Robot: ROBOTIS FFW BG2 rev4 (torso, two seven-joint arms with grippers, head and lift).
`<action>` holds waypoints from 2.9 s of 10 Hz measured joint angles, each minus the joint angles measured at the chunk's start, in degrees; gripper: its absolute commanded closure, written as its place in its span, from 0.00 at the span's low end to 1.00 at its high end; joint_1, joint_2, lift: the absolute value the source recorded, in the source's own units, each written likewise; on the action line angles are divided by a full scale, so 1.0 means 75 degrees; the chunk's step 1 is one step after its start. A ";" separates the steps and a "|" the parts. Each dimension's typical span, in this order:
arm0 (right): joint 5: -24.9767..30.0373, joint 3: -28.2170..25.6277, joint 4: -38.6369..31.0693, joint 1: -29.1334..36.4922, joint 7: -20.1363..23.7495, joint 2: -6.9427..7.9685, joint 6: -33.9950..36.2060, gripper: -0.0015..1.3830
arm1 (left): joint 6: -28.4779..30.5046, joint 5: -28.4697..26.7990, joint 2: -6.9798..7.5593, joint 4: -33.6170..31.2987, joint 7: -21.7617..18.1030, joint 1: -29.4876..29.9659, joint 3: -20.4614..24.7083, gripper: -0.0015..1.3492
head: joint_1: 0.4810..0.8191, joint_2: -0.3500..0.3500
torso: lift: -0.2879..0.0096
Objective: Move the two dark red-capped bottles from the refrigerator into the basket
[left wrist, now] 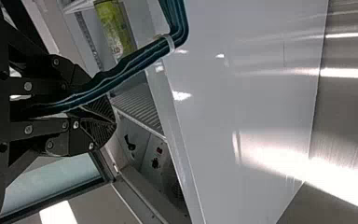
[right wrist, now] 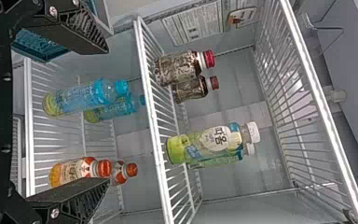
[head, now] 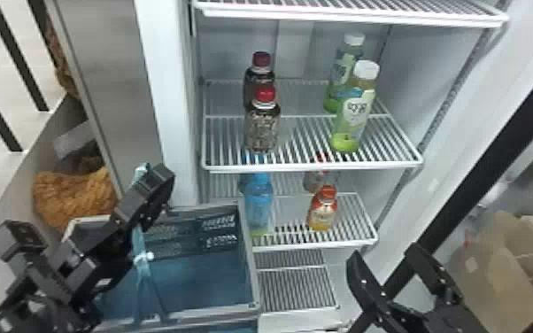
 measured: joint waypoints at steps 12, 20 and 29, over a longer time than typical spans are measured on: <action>0.0344 0.0470 0.0348 -0.1973 0.0184 0.0001 0.0909 0.09 | 0.0037 0.0000 0.0011 0.0000 0.0000 0.0001 -0.0018 0.89 | 0.63 0.41 | 0.85; 0.0958 0.0892 0.0704 -0.3730 0.0199 0.0077 0.2472 0.09 | 0.0054 0.0000 0.0011 0.0000 0.0011 -0.0001 -0.0055 0.89 | 0.63 0.47 | 0.85; 0.1129 0.1898 0.2499 -0.5757 0.0094 0.0058 0.2644 0.09 | 0.0056 0.0000 0.0033 0.0000 0.0015 0.0000 -0.0043 0.89 | 0.63 0.57 | 0.85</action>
